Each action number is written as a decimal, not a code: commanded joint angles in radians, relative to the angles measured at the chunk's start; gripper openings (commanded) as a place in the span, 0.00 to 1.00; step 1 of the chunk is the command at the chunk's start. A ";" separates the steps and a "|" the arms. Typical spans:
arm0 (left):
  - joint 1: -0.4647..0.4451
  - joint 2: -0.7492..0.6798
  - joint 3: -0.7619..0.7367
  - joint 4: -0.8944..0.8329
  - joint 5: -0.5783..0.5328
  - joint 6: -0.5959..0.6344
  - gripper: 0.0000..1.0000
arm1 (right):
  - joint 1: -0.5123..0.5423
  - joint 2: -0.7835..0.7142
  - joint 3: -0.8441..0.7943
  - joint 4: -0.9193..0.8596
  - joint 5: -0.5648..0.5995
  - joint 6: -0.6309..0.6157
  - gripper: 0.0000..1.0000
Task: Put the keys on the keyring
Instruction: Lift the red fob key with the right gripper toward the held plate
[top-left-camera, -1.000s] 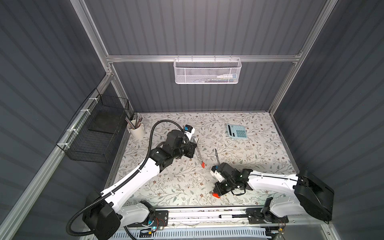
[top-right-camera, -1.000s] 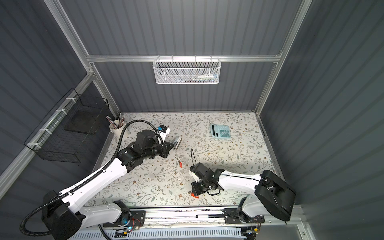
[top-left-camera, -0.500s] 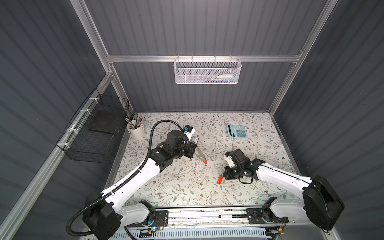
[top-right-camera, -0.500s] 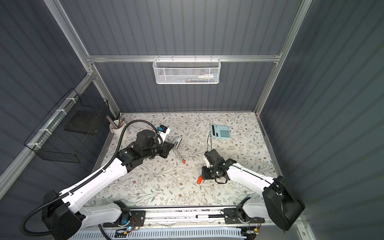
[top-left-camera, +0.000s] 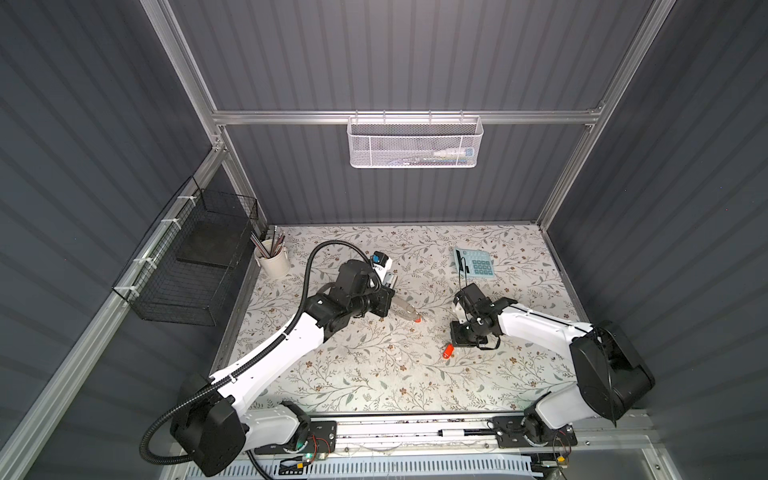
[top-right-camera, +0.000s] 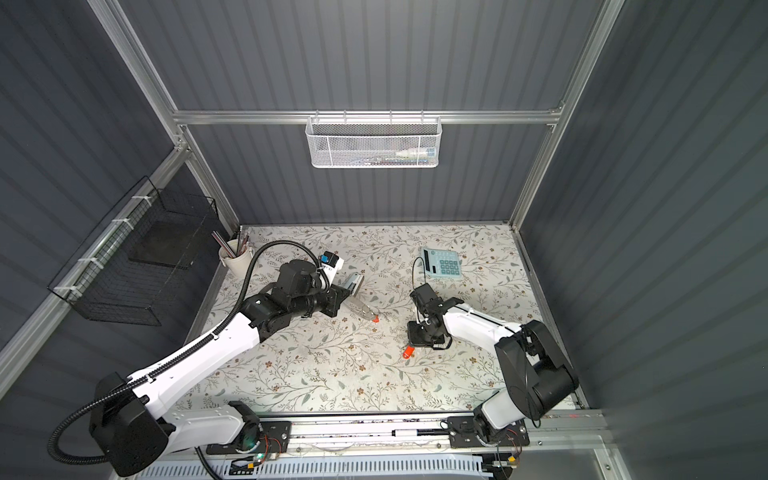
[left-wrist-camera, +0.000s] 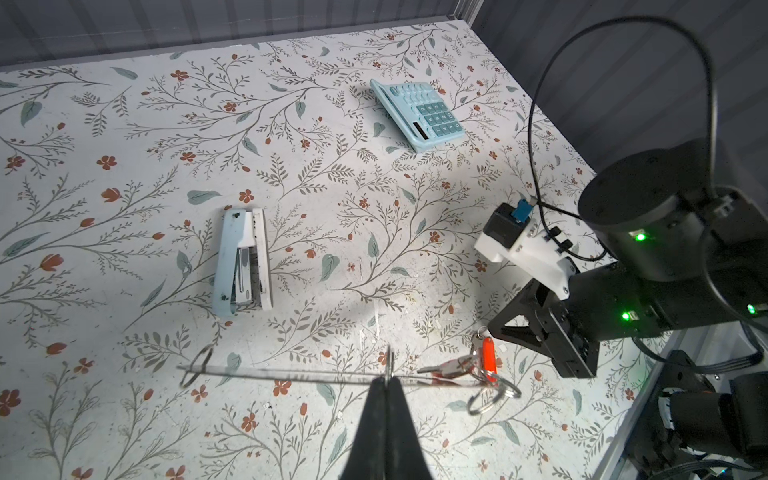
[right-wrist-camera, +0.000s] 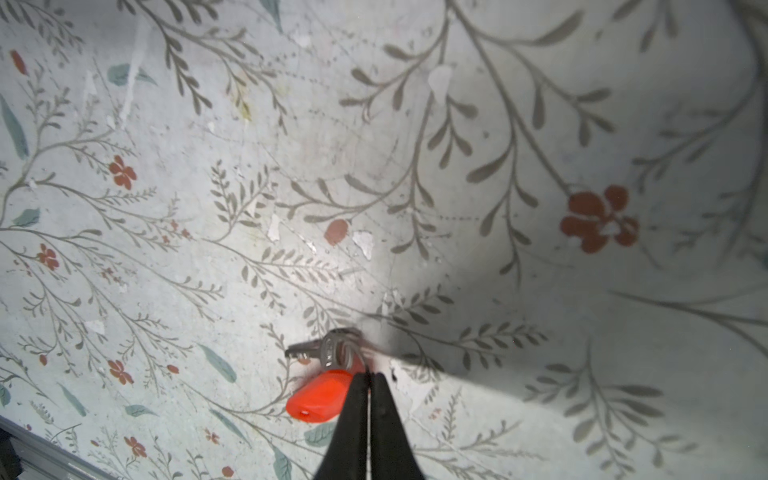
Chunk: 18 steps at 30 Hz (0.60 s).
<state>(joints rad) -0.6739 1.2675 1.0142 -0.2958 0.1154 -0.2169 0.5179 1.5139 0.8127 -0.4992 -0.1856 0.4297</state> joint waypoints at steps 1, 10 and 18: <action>0.004 0.012 0.037 0.014 0.014 0.024 0.00 | -0.022 -0.027 0.016 0.025 -0.047 -0.011 0.19; 0.005 0.037 0.036 0.046 0.052 0.037 0.00 | -0.065 -0.221 -0.157 0.236 -0.120 0.072 0.35; 0.007 0.043 0.026 0.056 0.062 0.030 0.00 | -0.039 -0.200 -0.260 0.342 -0.140 0.041 0.37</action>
<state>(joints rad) -0.6731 1.3041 1.0145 -0.2832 0.1539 -0.2020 0.4690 1.2926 0.5549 -0.2192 -0.3088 0.4881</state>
